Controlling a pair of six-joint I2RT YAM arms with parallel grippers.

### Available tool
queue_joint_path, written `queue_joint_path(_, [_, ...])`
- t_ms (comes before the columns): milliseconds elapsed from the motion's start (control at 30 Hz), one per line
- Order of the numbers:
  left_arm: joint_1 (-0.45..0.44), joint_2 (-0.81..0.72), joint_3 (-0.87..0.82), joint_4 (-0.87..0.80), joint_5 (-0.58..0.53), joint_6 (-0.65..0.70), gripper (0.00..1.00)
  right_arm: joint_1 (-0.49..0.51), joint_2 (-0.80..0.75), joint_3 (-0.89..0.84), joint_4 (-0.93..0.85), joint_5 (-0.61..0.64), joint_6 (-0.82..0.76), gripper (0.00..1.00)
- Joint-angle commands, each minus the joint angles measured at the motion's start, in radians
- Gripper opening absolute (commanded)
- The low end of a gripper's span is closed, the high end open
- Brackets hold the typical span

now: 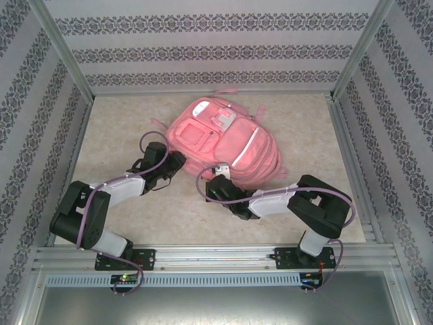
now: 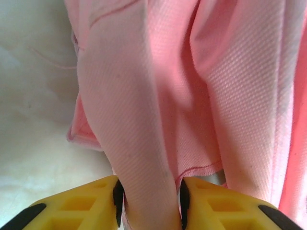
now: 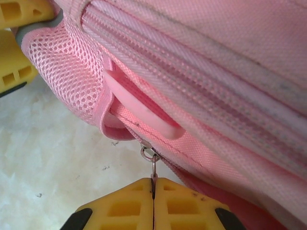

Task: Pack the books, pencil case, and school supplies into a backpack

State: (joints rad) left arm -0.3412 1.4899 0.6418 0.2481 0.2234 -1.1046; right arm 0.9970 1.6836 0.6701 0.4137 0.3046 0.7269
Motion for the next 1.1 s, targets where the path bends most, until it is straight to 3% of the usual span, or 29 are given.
queue_joint_path(0, [-0.007,0.028,0.027,0.064,-0.042,0.009,0.36,0.0,-0.034,-0.025,-0.104,0.01,-0.027,0.08])
queue_joint_path(433, [0.0,0.041,0.016,0.079,-0.031,0.004,0.35,-0.001,-0.105,-0.094,-0.172,-0.003,-0.083,0.09])
queue_joint_path(1067, [-0.001,0.063,0.013,0.117,0.004,-0.021,0.36,-0.016,0.053,0.013,-0.291,-0.054,-0.056,0.23])
